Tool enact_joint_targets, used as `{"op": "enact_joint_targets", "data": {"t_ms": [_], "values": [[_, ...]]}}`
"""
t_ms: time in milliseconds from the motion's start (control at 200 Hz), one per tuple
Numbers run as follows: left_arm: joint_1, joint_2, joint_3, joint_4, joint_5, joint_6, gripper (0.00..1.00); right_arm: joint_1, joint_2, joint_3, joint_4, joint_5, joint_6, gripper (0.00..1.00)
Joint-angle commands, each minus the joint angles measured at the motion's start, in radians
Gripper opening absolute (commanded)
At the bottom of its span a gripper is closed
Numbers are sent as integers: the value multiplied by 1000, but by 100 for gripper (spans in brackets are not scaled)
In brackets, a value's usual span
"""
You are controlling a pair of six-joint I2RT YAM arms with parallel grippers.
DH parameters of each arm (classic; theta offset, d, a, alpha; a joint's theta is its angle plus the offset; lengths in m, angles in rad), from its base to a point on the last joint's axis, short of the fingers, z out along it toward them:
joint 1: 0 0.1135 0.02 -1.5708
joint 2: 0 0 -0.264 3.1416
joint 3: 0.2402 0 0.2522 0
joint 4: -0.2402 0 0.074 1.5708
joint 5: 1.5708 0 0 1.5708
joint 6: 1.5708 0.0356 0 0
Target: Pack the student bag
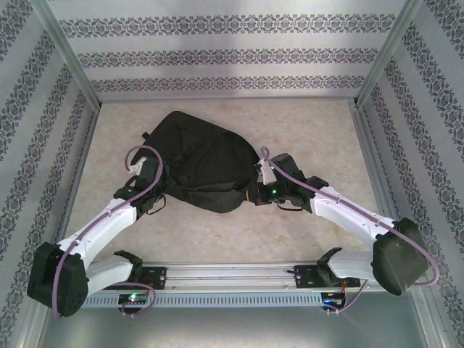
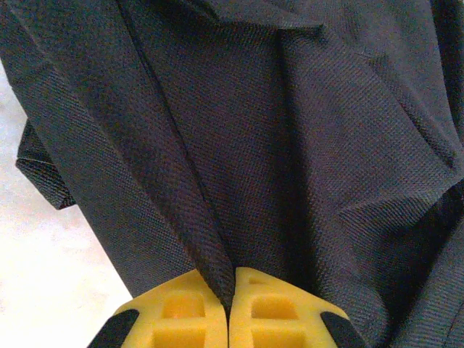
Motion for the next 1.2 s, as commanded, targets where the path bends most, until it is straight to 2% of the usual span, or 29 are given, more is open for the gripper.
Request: {"op": "enact_joint_targets", "data": {"t_ms": [0,120,210,330,390,505,610,700,749,819,919,1069,1199], "values": [[33,-41,56,-98,-164,52,0,-27,-49,14,-68,88,-20,0],[34,-24,73,-119,-175,78,0,-35,-77,-2,-65,119,-15,0],[33,14,92,-104,-134,119,0,-20,-80,-3,-38,32,-34,0],[32,128,165,-78,2,188,0,96,-56,34,-45,-9,-95,0],[22,178,222,-88,29,204,0,151,-35,48,-34,-43,-109,0],[-19,268,324,-96,26,266,10,213,-3,62,12,-123,-108,0],[-46,377,439,-141,39,317,20,261,19,75,51,-129,-105,0],[-46,420,494,-158,40,321,43,278,59,90,85,-120,-74,0],[-46,412,508,-174,16,323,51,282,84,94,109,-114,-55,0],[-46,366,502,-197,-8,300,58,282,114,102,124,-75,-25,0],[-46,283,439,-207,54,224,62,281,149,95,177,-62,18,0],[-55,157,268,-153,209,22,57,284,195,101,252,-106,51,0],[-105,119,213,-91,239,-33,56,284,205,110,255,-119,49,0]]}}
